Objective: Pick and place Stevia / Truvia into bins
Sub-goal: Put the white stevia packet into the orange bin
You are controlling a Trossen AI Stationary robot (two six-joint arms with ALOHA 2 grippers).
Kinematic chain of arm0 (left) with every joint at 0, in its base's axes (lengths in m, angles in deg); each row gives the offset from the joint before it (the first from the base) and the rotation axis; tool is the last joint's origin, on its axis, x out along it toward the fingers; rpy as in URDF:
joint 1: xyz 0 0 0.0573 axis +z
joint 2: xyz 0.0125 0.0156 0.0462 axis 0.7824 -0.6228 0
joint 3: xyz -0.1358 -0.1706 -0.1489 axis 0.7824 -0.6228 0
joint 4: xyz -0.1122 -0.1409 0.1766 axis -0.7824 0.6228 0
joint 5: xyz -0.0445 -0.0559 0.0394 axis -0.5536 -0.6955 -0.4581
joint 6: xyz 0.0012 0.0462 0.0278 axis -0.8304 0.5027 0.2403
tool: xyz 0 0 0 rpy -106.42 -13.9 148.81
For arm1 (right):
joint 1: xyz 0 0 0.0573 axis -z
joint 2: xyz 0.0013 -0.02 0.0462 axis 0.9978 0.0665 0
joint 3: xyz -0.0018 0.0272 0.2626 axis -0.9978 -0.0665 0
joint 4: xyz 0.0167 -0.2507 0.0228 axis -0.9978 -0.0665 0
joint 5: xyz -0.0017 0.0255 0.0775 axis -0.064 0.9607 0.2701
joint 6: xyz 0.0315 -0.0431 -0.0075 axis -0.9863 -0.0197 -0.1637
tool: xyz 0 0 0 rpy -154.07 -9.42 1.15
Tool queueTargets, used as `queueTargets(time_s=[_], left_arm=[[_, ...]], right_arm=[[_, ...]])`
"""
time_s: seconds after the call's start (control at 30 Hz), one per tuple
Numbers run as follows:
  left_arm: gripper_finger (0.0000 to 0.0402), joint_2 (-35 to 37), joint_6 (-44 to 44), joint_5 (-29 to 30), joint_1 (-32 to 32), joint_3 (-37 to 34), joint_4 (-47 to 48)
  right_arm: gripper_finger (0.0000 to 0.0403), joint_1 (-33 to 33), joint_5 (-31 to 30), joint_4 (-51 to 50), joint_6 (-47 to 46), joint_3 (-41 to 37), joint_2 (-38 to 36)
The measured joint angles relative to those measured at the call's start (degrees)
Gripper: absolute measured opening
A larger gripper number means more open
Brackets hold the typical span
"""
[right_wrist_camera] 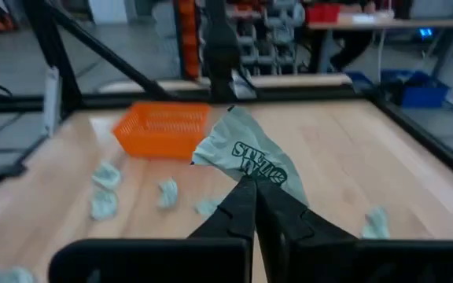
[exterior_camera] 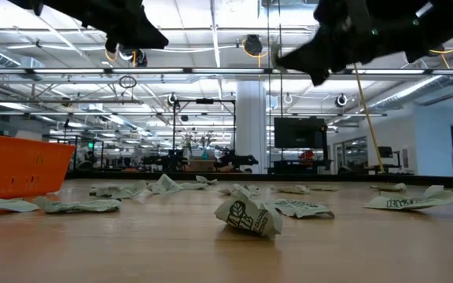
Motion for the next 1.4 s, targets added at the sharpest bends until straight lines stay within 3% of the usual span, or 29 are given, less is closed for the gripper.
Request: queueTargets(time_s=[0.17, 0.5, 0.77, 1.1, 1.4], left_arm=[[0.0093, -0.01, 1.94, 1.80, -0.01, -0.02, -2.14], [0.0093, 4.97, 5.93, 12.04, 0.00, -0.04, -3.90], [0.0093, 9.13, 6.78, 16.28, 0.00, -0.02, -1.84], [0.0093, 9.35, 3.00, 16.19, -0.04, -0.04, 5.50], [0.0093, 9.38, 0.61, 16.09, -0.14, -0.04, 6.51]], right_arm=[[0.0000, -3.03, 3.28, 1.86, 5.25, 7.90, 7.15], [0.0000, -3.58, 8.64, 2.26, 11.75, 31.70, 33.28], [0.0000, -4.89, 8.98, 14.75, 11.46, 47.35, 53.79], [0.0000, -5.52, 9.03, 17.46, 6.82, 58.33, 66.94], [0.0000, -5.44, 9.03, 16.55, 4.15, 66.11, 74.81]])
